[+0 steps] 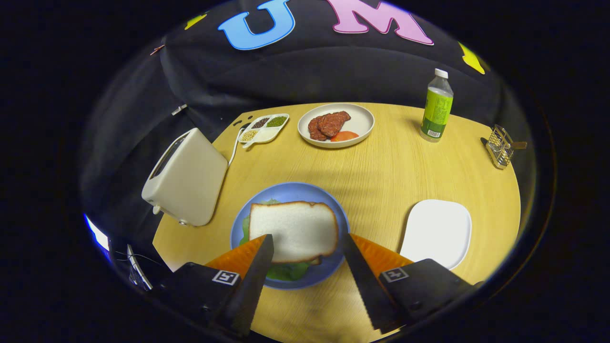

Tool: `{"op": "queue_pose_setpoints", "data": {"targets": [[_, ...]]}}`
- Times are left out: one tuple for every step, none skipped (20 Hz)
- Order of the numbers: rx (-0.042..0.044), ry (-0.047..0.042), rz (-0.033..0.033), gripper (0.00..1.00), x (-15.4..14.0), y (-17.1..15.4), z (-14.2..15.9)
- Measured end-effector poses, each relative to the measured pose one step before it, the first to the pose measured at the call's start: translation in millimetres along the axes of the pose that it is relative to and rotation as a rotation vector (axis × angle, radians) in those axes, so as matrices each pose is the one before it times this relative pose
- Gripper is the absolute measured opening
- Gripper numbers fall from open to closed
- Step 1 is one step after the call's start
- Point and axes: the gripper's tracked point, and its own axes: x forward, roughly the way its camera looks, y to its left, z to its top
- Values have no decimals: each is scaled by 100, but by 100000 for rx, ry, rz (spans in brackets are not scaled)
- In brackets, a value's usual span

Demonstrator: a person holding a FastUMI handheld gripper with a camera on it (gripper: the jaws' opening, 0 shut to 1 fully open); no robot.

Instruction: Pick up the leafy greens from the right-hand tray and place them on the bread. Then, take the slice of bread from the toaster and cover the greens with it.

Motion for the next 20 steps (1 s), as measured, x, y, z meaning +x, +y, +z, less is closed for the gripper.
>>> {"op": "queue_pose_setpoints", "data": {"targets": [[-190,-1633,-656,97,-852,-224,516],[-255,-2034,-610,99,-991,-142,691],[-457,-2346,-1101,100,-1058,-312,793],[-462,-2551,-1120,100,-1056,-355,902],[-383,-2813,-1317,100,-1125,-395,1044],[-117,-3168,-1221,100,-1203,-439,1256],[-9,-3450,-784,100,-1245,-382,1402],[127,-3993,-699,100,-1174,-390,1603],[-174,-4048,-610,100,-1134,-492,1663],[-167,-4826,-1226,100,-1192,-622,1892],[-97,-3183,-912,100,-880,-585,1420],[186,-3208,-1123,100,-1112,-530,1316],[625,-4096,-1179,100,-1195,-678,1690],[265,-4989,-1294,100,-1303,-744,1944],[-139,-3232,-965,100,-767,-623,1144],[-851,-3982,-1473,100,-882,-790,1253],[-1420,-4381,-1785,99,-1022,-1003,1458],[-1566,-3841,-1657,99,-880,-858,1115],[-1661,-3412,-1867,99,-819,-842,895],[-1707,-2494,-2136,99,-775,-1033,510]]}}
